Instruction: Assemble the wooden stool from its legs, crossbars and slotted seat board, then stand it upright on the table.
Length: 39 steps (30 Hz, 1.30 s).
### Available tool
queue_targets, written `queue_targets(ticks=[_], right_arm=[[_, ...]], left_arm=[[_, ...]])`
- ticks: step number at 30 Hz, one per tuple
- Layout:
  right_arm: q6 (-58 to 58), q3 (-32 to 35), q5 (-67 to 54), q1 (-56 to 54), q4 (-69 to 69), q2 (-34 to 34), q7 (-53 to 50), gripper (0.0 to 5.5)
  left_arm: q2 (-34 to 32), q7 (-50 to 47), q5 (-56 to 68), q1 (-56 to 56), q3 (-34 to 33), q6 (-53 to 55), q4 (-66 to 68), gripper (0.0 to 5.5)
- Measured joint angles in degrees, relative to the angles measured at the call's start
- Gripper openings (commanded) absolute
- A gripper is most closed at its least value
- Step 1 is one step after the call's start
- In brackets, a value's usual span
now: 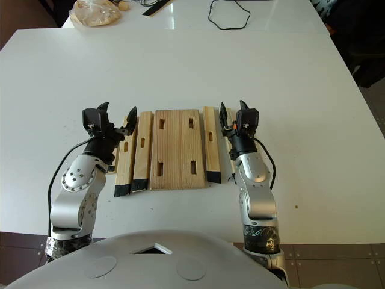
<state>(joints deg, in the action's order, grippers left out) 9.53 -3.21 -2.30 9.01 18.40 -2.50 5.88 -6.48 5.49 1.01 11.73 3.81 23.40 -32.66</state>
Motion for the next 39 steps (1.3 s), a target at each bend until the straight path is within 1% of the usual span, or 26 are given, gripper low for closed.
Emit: queue_targets(ticks=[3,7,10,21,38,39], right_arm=[[0.0,-1.1,0.5,0.0,-0.2,-0.5,0.5,2.72],[0.0,-1.1,0.7,-0.8,-0.8,-1.3,0.9,2.72],[0.0,-1.1,1.0,-0.7,-1.2,-1.5,0.9,2.72],[0.0,-1.2,1.1,-0.7,-2.3,-2.5,1.3,2.72],[0.0,-1.2,1.3,-1.0,-3.6,-2.9,1.1,2.72],[0.0,-1.2,1.3,-1.0,-3.6,-2.9,1.1,2.75]], left_arm=[[1.2,-2.0,-1.1,0.0,0.2,-0.8,0.3,4.04],[3.8,-6.4,-2.7,-0.1,-0.7,-1.7,2.0,4.04],[4.4,-7.4,-2.8,-0.1,-1.2,-2.6,2.6,4.04],[4.2,-5.5,-2.7,0.8,0.6,-3.1,3.7,4.04],[3.7,-5.2,-2.7,-0.1,0.7,-3.1,5.6,4.04],[3.6,-5.1,-2.7,-0.1,0.7,-3.1,5.6,3.85]])
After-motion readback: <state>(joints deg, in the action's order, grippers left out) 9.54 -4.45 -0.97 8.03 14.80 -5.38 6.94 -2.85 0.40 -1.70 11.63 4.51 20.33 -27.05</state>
